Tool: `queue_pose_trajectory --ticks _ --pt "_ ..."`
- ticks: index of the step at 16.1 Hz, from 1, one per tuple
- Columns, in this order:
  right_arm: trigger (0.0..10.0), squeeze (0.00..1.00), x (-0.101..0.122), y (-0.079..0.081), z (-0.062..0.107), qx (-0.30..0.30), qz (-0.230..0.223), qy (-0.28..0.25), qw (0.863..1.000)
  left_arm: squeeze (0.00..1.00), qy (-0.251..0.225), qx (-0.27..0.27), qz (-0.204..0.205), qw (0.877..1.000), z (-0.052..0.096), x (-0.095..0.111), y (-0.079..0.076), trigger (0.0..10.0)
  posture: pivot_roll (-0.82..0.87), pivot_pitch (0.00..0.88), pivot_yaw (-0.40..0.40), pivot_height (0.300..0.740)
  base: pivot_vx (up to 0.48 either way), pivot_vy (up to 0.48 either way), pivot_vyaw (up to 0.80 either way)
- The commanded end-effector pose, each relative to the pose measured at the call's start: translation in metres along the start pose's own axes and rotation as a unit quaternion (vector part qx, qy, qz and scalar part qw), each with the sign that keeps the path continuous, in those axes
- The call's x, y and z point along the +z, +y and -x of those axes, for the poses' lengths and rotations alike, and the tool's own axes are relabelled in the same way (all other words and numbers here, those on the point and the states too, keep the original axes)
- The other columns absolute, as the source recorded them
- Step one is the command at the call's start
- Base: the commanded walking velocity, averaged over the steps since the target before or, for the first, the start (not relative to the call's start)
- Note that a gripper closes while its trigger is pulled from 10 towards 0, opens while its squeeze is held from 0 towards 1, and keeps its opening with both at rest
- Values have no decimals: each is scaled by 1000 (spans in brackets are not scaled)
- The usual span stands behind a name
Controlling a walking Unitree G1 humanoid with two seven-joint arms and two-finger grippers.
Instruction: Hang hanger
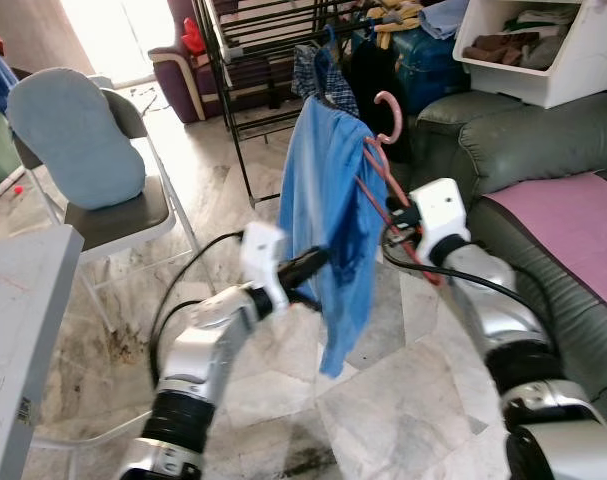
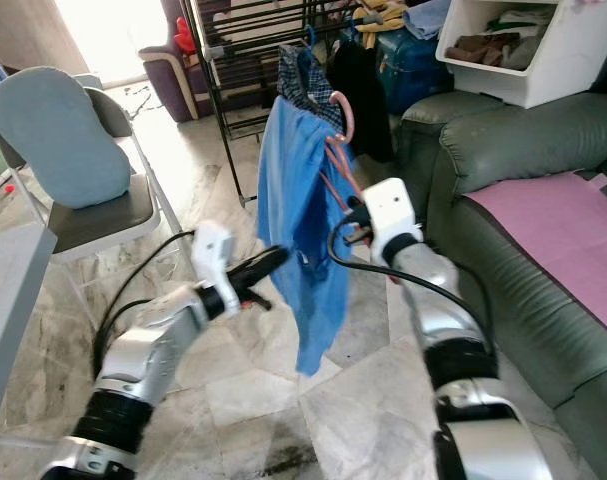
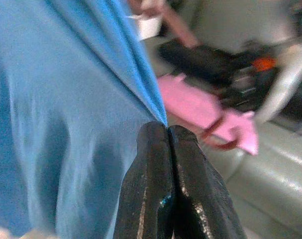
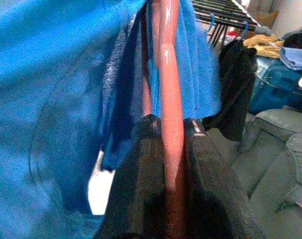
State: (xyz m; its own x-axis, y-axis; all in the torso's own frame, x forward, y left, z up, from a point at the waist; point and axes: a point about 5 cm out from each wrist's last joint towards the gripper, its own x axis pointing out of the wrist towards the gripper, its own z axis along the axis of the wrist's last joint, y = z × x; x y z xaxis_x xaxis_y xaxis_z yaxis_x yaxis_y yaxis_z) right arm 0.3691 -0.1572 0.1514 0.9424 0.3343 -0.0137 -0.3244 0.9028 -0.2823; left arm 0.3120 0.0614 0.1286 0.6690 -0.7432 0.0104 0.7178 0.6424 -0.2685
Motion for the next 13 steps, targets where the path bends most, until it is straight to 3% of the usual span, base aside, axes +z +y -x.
queue_pose_trajectory --ticks 1,3,8,13 --pt "10000 0 20 0 -9 -7 5 -40 999 0 5 -10 -2 1000 2 2 -1 0 -183 0 73 736 0 0 0" --pt "10000 0 24 10 -15 -17 13 -53 998 0 17 -44 6 999 4 -1 -12 0 -179 0 70 736 0 0 0" --pt "10000 0 23 4 -17 -52 21 -55 997 0 85 -134 27 987 14 -21 -38 0 -182 0 71 736 0 0 0" --pt "10000 0 16 12 -11 -1 4 -62 998 0 97 -112 19 989 15 -25 -32 0 -190 0 68 736 0 0 0"
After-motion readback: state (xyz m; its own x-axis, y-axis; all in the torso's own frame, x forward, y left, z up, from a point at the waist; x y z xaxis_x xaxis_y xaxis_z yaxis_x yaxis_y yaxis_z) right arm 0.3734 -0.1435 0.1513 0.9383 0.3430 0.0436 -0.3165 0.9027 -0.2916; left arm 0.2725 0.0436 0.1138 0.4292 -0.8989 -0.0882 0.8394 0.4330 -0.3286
